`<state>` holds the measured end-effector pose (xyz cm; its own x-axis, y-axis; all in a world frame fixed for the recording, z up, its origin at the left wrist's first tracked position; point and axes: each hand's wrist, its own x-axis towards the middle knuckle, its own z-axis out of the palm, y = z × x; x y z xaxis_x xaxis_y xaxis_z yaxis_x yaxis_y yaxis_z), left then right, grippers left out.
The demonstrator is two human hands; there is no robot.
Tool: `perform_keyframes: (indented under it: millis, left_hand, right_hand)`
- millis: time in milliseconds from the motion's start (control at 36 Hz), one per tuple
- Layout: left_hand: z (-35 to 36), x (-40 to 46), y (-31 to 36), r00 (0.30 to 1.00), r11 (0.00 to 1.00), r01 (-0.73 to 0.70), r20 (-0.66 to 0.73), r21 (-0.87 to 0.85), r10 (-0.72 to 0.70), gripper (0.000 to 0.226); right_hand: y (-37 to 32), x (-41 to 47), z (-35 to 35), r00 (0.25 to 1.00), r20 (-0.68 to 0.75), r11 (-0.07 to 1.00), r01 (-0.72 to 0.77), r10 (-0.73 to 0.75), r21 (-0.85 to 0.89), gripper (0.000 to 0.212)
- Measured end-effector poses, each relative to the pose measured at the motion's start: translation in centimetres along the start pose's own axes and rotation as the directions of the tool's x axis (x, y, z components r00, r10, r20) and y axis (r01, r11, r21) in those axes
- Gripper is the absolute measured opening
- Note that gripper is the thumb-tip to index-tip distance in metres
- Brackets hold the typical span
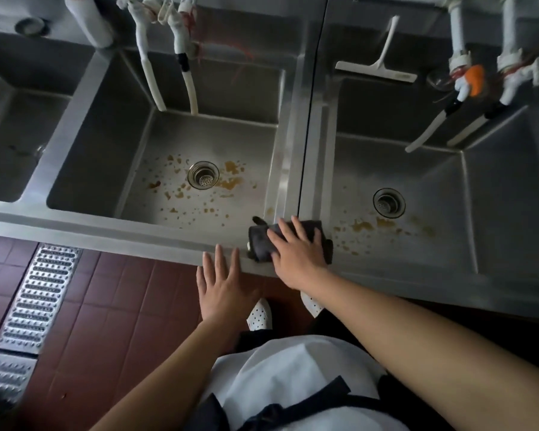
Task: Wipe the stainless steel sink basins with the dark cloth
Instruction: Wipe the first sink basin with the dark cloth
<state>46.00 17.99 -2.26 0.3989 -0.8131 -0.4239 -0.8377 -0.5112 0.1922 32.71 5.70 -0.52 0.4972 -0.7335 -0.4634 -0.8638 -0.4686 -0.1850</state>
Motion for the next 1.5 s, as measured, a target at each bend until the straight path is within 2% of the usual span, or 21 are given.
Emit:
perform_keyframes:
  millis: [167, 278, 417, 556, 639, 694, 806, 889, 1000, 1167, 1333, 1500]
  left_hand:
    - [-0.6, -0.5, -2.8, 0.995, 0.985, -0.097, 0.032, 0.143, 0.094, 0.110]
    - [-0.4, -0.2, -3.1, 0.993, 0.984, -0.108, 0.056, 0.138, 0.101, 0.113]
    - [0.3, 0.0, -3.3, 0.994, 0.989, -0.112, 0.003, 0.095, 0.113, 0.103]
    - [-0.2, -0.2, -3.5, 0.991, 0.992, -0.121, -0.071, -0.047, 0.117, 0.089]
    - [-1.0, -0.5, -3.7, 0.985, 0.972, -0.028, -0.173, -0.232, -0.013, 0.082]
    - [-1.4, -0.6, -4.6, 0.974, 0.961, 0.061, -0.195, -0.271, -0.116, 0.085]
    - [-2.1, -0.4, -7.5, 0.955, 0.934, 0.247, -0.101, -0.257, -0.280, 0.093]
    - [-2.7, -0.4, -8.9, 0.940, 0.918, 0.314, -0.056, -0.243, -0.336, 0.095]
    - [-3.0, -0.2, -9.0, 0.937, 0.919, 0.319, -0.070, -0.231, -0.343, 0.095]
    - [-3.2, 0.4, -8.1, 0.922, 0.891, 0.313, -0.119, -0.329, -0.368, 0.096]
    - [-3.7, 0.8, -5.0, 0.893, 0.842, 0.275, -0.202, -0.464, -0.403, 0.090]
    - [-5.1, 1.8, 0.7, 0.898, 0.827, 0.197, -0.241, -0.527, -0.368, 0.083]
  right_hand:
    - [0.7, 7.0, -5.2, 0.993, 0.039, 0.994, -0.109, 0.108, 0.023, 0.055]
    - [1.8, 11.5, -8.5, 0.986, 0.041, 0.985, -0.163, 0.160, 0.063, 0.054]
    - [1.8, 13.4, -9.5, 0.978, 0.056, 0.976, -0.205, 0.201, 0.076, 0.054]
    - [1.6, 9.7, -6.3, 0.996, 0.017, 0.996, -0.090, 0.089, 0.011, 0.055]
    - [0.8, 5.9, -3.2, 0.998, 0.030, 0.999, 0.047, -0.047, -0.014, 0.056]
    - [0.0, 3.0, -0.7, 0.991, 0.033, 0.991, 0.133, -0.132, -0.021, 0.058]
    - [-1.6, -0.3, 2.4, 0.998, -0.013, 0.997, 0.067, -0.066, 0.034, 0.058]
    - [-3.5, 0.4, 2.5, 1.000, 0.001, 0.997, 0.024, -0.024, 0.074, 0.057]
    - [-7.3, 2.9, 1.8, 0.988, 0.076, 0.983, 0.121, -0.132, 0.140, 0.056]
    - [-10.0, 5.5, 1.1, 0.949, 0.155, 0.950, 0.242, -0.274, 0.199, 0.056]
    - [-5.7, 3.1, 0.9, 0.918, 0.097, 0.921, 0.374, -0.384, 0.113, 0.056]
    - [3.5, -0.5, 0.5, 0.870, 0.041, 0.871, 0.492, -0.492, 0.013, 0.056]
